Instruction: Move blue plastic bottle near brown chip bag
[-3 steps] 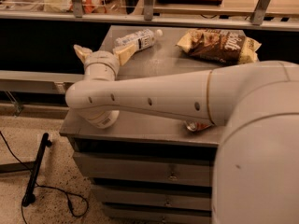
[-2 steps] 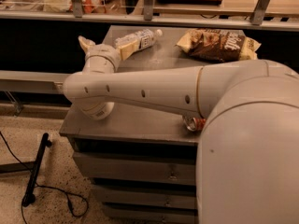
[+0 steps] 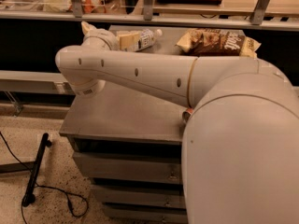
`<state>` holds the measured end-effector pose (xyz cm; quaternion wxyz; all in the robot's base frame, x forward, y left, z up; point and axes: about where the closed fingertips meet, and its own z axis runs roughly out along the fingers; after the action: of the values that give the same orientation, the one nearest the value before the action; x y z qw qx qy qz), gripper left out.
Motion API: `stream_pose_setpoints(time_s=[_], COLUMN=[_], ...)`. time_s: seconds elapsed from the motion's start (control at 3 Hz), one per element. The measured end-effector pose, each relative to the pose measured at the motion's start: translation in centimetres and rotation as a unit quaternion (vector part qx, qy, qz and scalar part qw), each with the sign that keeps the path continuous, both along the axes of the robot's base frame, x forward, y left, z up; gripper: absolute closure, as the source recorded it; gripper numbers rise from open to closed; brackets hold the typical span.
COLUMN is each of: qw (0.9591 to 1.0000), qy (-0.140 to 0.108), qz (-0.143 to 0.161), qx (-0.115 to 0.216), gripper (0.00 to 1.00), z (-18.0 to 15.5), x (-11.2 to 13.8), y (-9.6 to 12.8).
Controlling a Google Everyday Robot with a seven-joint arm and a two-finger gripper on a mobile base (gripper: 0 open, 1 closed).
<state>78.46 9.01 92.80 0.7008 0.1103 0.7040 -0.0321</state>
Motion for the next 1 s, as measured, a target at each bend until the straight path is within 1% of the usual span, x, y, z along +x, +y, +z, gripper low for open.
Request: stream_pose_setpoints(time_s=[0.33, 0.67, 1.0], qw=[0.9994, 0.9981, 0.9966], qy=[0.029, 0.051, 0.065], qz=[-0.016, -0.035, -0.05], qx=[0.011, 0.011, 0.003], gripper=[0.0, 0.0, 0.0], z=[-0.2, -1.0, -2.0], x=[1.0, 1.4, 1.6], y=[0.0, -0.4, -0.8])
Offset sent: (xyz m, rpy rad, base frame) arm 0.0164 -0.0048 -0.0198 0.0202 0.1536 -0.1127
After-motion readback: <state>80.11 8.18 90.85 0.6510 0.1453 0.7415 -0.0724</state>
